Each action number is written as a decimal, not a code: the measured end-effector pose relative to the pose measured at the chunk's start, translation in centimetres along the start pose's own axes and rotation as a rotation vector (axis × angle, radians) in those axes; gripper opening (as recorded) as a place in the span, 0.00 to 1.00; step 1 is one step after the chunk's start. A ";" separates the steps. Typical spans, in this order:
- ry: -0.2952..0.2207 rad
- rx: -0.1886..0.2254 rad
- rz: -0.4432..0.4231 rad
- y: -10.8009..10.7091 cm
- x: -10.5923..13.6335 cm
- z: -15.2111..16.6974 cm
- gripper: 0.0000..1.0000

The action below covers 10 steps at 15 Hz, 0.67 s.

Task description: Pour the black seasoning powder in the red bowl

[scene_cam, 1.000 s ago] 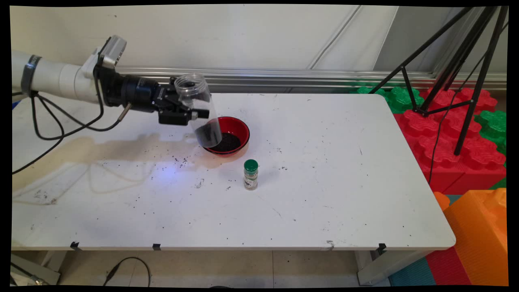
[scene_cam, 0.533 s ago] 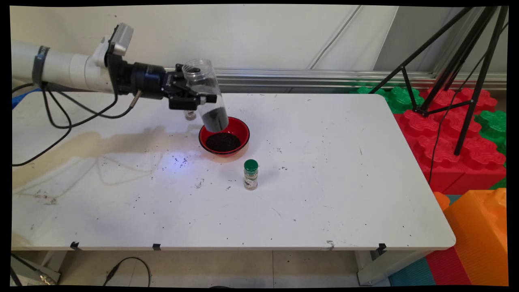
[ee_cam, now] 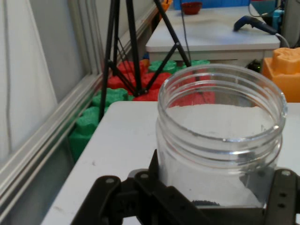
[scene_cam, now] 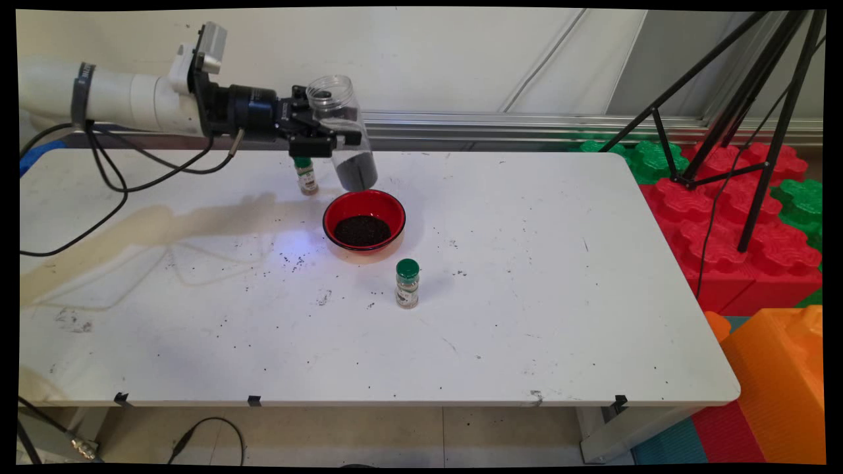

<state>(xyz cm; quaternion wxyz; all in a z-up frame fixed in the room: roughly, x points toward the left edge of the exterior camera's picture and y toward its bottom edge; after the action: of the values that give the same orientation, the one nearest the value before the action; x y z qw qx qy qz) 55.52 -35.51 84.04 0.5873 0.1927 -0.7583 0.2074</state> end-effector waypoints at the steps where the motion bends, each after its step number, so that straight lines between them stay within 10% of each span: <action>1: 0.000 0.010 0.005 -0.4 0.0 0.1 0.00; 10: -0.014 0.080 0.059 -3.4 -0.2 1.1 0.00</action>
<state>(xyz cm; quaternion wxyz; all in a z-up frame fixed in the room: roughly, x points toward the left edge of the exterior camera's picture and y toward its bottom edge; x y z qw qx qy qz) 56.54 -38.96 83.92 0.5673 0.1950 -0.7589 0.2532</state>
